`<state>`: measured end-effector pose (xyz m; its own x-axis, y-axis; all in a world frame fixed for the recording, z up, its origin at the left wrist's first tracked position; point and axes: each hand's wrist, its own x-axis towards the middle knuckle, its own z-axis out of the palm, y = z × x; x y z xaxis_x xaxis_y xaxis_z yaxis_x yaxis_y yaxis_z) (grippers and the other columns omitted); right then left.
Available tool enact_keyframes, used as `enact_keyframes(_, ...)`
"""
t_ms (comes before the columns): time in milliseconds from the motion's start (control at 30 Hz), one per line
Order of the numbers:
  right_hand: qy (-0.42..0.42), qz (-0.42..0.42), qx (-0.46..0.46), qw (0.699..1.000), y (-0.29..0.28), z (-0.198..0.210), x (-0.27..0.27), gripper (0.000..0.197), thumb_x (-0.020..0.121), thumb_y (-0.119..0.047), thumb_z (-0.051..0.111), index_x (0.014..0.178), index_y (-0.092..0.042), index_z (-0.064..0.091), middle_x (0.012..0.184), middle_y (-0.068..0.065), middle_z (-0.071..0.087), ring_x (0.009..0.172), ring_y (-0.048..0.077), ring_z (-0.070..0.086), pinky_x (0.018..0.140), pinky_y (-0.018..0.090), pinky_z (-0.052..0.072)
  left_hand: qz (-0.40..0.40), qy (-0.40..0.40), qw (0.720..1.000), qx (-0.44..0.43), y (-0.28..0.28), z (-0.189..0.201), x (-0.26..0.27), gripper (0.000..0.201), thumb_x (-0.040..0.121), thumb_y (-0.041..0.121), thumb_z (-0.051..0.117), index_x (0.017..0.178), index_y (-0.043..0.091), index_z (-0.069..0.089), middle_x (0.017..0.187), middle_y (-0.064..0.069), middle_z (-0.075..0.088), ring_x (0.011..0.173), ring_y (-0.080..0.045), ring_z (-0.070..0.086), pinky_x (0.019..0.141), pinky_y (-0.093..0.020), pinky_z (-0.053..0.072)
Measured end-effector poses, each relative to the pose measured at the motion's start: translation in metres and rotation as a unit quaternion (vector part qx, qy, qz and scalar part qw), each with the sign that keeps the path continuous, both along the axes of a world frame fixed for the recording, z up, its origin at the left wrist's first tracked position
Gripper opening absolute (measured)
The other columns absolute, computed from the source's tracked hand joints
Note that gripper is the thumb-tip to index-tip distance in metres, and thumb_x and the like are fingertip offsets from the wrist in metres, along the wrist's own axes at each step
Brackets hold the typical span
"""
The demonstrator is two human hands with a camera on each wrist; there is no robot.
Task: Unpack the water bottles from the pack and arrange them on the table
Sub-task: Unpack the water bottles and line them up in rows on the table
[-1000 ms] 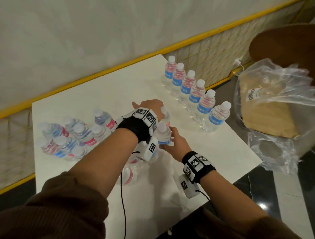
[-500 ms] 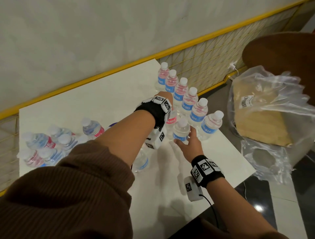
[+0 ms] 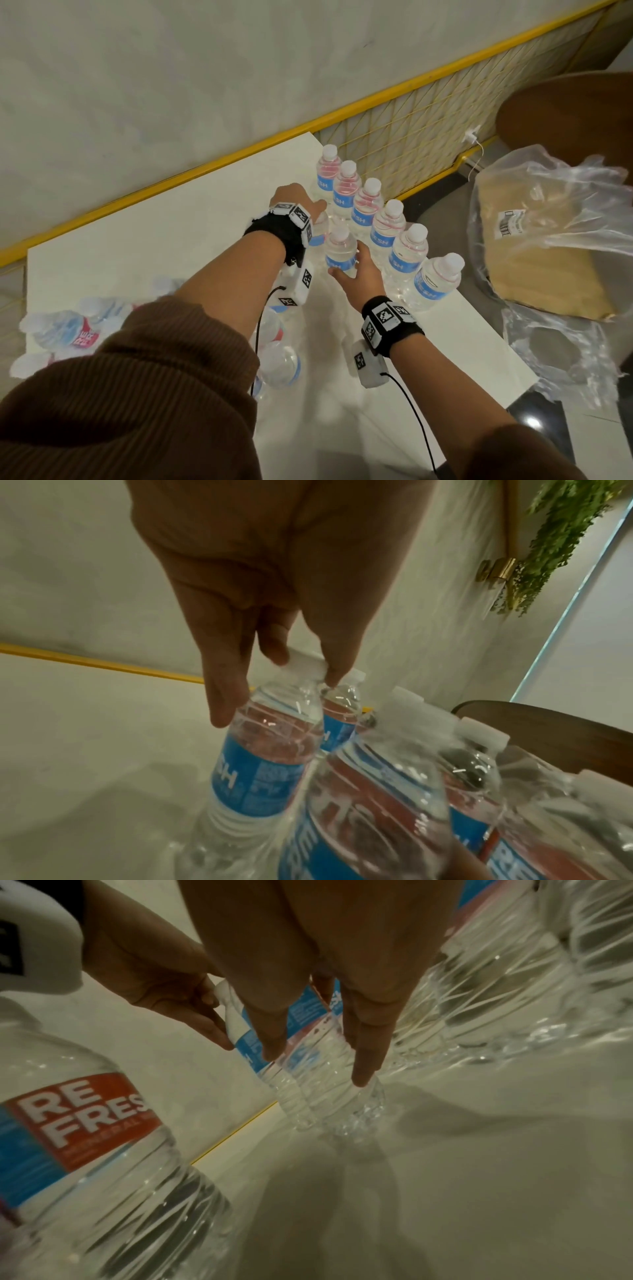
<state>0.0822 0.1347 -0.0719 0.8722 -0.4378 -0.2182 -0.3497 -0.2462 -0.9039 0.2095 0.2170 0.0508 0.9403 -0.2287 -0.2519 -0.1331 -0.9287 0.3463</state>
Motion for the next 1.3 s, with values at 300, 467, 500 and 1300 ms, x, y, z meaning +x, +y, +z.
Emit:
enact_keyframes(300,0.002,-0.035,-0.005,0.999,-0.008,-0.009,0.018,0.074,0.081,-0.025,0.072,0.141,-0.022,0.029,0.137,0.005,0.050,0.126,0.021,0.048,0.102,0.035,0.040,-0.017,0.146,0.989,-0.012,0.007,-0.007,0.027,0.098,0.061,0.050,0.078,0.137,0.019,0.023,0.128,-0.010,0.048,0.112,-0.031,0.055,0.095,-0.045,0.050)
enact_keyframes(467,0.014,-0.056,0.019,0.998,-0.006,-0.018,0.017,0.070,0.081,-0.017,0.071,0.140,-0.019,0.033,0.139,0.007,0.048,0.127,0.022,0.047,0.092,0.024,0.039,-0.139,0.154,0.978,0.035,0.003,-0.020,0.030,0.073,0.076,0.018,0.075,0.136,0.010,0.034,0.130,-0.015,0.051,0.114,-0.033,0.055,0.085,-0.035,0.049)
enact_keyframes(500,0.013,-0.057,0.020,0.998,-0.006,-0.017,0.018,0.069,0.082,-0.017,0.071,0.140,-0.019,0.033,0.139,0.006,0.048,0.128,0.022,0.046,0.092,0.024,0.039,-0.145,0.144,0.979,0.019,0.002,-0.024,0.032,0.066,0.078,0.016,0.074,0.132,0.007,0.039,0.129,-0.016,0.052,0.114,-0.032,0.055,0.080,-0.032,0.046)
enact_keyframes(1300,0.026,-0.064,-0.021,0.997,-0.010,-0.037,0.038,0.065,0.085,-0.030,0.067,0.142,-0.021,0.036,0.140,0.004,0.049,0.126,0.022,0.048,0.104,0.036,0.041,0.095,0.125,0.952,-0.262,-0.015,-0.087,0.030,0.055,0.084,0.028,0.064,0.131,0.014,0.039,0.115,-0.008,0.056,0.101,-0.028,0.056,0.083,-0.031,0.041)
